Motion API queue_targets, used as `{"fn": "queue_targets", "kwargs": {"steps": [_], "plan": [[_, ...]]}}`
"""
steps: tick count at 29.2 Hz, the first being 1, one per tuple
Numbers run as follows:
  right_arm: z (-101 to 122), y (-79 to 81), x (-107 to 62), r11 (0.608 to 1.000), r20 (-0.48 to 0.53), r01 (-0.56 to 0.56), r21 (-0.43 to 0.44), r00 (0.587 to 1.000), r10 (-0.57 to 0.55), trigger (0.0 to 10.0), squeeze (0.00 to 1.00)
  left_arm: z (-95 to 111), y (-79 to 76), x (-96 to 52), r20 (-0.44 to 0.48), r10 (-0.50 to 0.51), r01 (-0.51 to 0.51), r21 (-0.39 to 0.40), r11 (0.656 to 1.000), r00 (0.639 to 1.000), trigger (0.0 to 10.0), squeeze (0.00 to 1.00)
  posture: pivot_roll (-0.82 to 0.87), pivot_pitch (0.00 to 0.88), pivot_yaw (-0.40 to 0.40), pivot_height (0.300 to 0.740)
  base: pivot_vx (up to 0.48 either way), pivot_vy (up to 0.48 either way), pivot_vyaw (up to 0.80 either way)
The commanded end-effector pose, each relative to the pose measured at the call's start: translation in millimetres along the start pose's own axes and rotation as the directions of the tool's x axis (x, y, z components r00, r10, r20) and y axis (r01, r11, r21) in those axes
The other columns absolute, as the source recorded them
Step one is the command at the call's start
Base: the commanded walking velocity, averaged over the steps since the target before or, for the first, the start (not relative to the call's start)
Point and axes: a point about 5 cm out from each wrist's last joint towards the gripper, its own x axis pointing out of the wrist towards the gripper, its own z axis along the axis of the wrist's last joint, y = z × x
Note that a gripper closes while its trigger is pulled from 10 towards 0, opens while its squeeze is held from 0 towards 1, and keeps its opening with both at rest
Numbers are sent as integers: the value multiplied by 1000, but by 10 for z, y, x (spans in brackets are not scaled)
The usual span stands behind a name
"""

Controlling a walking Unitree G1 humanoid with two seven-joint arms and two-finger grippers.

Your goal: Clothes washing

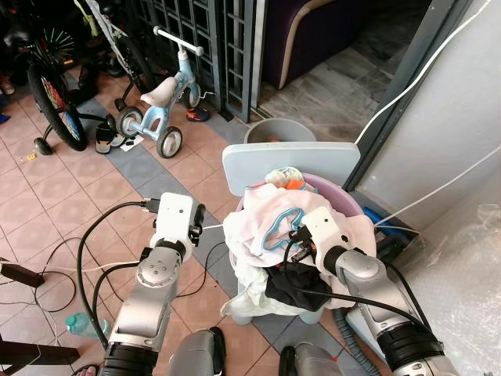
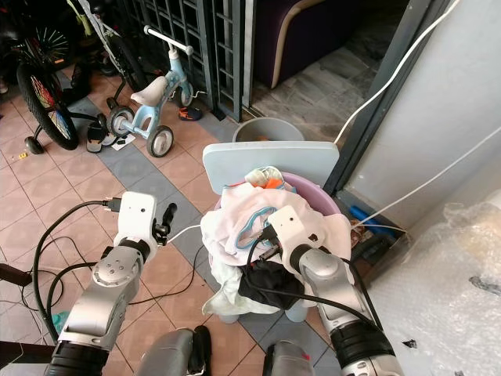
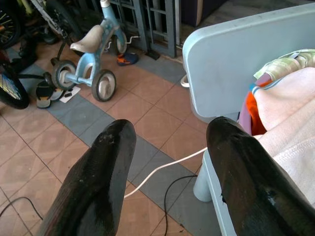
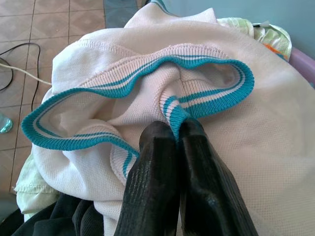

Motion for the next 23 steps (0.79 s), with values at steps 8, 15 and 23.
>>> {"fn": "queue_targets", "kwargs": {"steps": [8, 15, 23], "plan": [[990, -352, -284, 937, 503, 270, 221, 792, -346, 0, 0, 49, -89, -10, 50, -13, 13, -4, 1000, 999, 10000, 0, -10, 75, 20, 740, 0, 0, 0], [1161, -289, -384, 938, 576, 289, 192, 741, -346, 0, 0, 84, -88, 28, 70, -2, 2, -3, 1000, 998, 10000, 0, -29, 77, 27, 740, -44, 0, 0], [1151, -274, -401, 931, 571, 295, 213, 736, -364, 0, 0, 53, -43, 16, 66, 7, -7, 0, 1000, 998, 10000, 0, -26, 80, 27, 740, -303, 0, 0]]}}
